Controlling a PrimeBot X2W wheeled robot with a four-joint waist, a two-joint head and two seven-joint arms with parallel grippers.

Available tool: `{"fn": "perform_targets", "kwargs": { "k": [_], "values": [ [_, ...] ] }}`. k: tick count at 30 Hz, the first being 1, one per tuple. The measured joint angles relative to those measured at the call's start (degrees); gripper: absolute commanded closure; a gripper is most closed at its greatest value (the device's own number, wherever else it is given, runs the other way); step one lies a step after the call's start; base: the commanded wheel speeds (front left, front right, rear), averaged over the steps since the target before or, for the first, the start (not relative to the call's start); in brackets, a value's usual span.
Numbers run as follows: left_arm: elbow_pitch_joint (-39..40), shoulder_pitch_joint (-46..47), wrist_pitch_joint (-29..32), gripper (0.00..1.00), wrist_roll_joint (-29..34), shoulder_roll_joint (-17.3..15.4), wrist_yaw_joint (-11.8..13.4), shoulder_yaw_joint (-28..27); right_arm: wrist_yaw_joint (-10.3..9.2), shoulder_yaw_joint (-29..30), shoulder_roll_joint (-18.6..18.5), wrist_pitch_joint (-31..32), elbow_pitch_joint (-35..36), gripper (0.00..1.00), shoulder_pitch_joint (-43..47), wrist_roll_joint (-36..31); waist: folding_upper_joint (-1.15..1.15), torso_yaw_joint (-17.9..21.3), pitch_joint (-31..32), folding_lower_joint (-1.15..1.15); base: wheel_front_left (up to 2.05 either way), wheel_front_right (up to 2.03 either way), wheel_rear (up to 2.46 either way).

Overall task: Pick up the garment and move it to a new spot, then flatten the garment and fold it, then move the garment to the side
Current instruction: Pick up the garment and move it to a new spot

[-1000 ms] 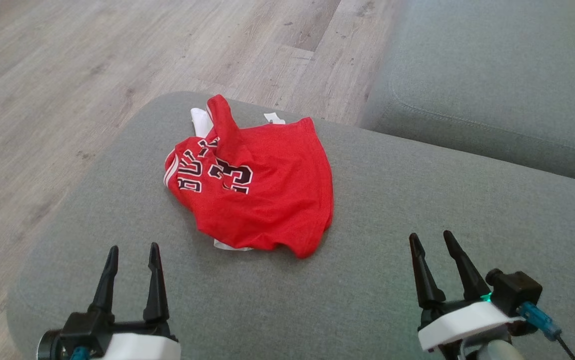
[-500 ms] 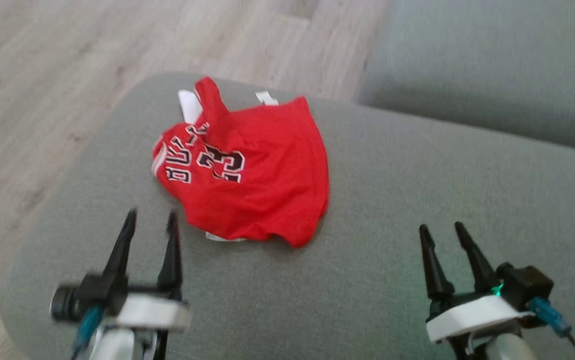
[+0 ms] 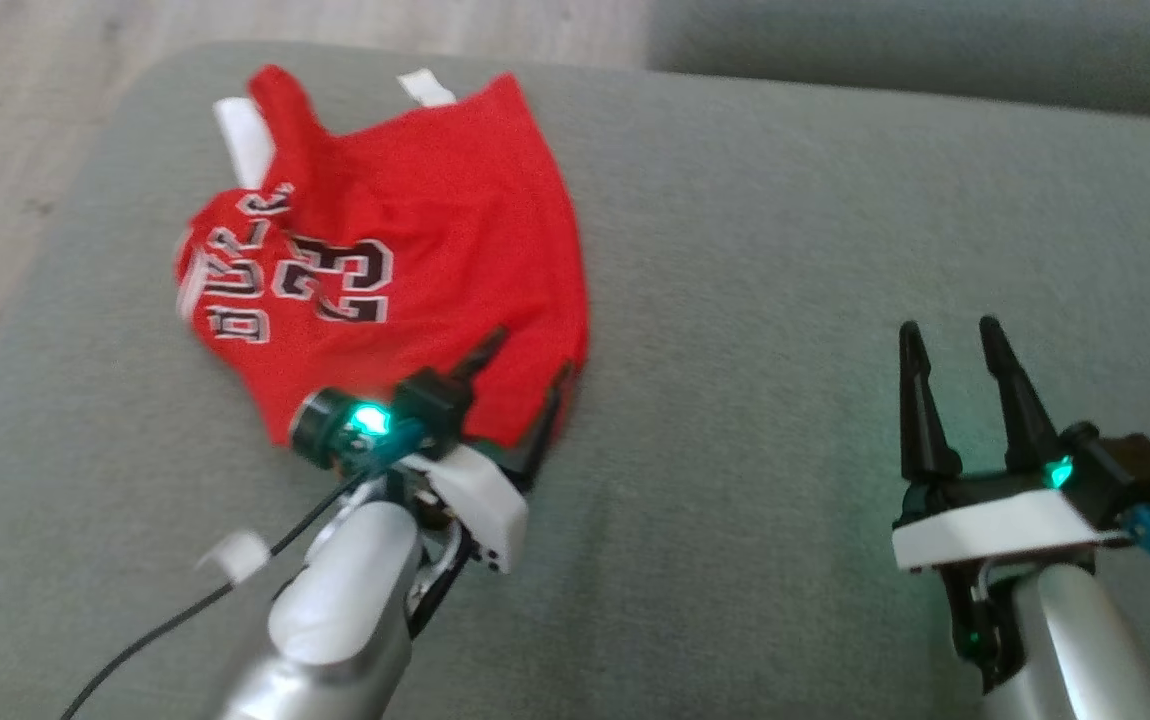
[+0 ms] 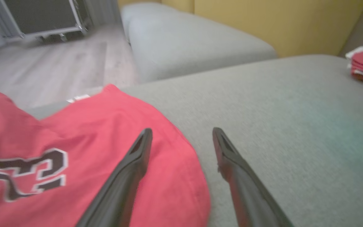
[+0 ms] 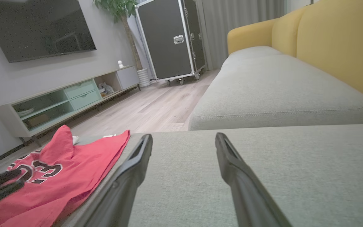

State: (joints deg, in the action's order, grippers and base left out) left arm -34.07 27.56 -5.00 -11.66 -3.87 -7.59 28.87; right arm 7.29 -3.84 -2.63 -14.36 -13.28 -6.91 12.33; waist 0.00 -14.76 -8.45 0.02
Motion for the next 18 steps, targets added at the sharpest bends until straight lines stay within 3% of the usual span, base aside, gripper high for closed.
{"fn": "perform_targets", "kwargs": {
  "k": [4,7,11,16,17,18],
  "values": [
    [-4.6,4.0,5.6,0.0,-7.7,-1.3,0.0,9.2,0.0,0.5,0.0,0.0,0.8,0.0,-1.6,-0.3,0.0,3.3,-2.8,-0.01,0.0,0.0,0.0],
    [-8.9,5.9,8.6,0.0,-8.7,-2.4,0.1,9.6,0.0,0.6,0.0,0.0,1.3,0.0,-2.1,-0.3,0.0,5.0,-3.9,-0.01,0.0,0.0,0.0],
    [-12.8,8.1,9.0,0.0,-8.2,-2.9,2.5,9.5,0.0,0.6,0.0,0.0,1.6,0.0,-2.1,-0.3,0.0,6.6,-5.0,-0.02,0.0,0.0,0.0],
    [-15.4,9.6,9.1,0.0,-9.3,-1.9,1.6,9.7,0.0,0.6,0.0,0.0,1.6,0.0,-2.1,-0.3,0.0,7.3,-5.4,-0.02,0.0,0.0,0.0],
    [-15.9,9.8,9.1,0.1,-9.7,-1.8,1.5,9.9,0.0,0.6,0.0,0.0,1.6,0.0,-2.1,-0.3,0.0,7.3,-5.2,-0.01,0.0,0.0,0.0],
    [-16.2,9.8,9.2,0.57,-9.7,-1.7,1.4,10.0,0.0,0.5,0.0,0.0,1.6,0.0,-2.1,-0.3,0.0,7.4,-5.0,-0.02,0.0,0.0,0.0]
  ]
}}
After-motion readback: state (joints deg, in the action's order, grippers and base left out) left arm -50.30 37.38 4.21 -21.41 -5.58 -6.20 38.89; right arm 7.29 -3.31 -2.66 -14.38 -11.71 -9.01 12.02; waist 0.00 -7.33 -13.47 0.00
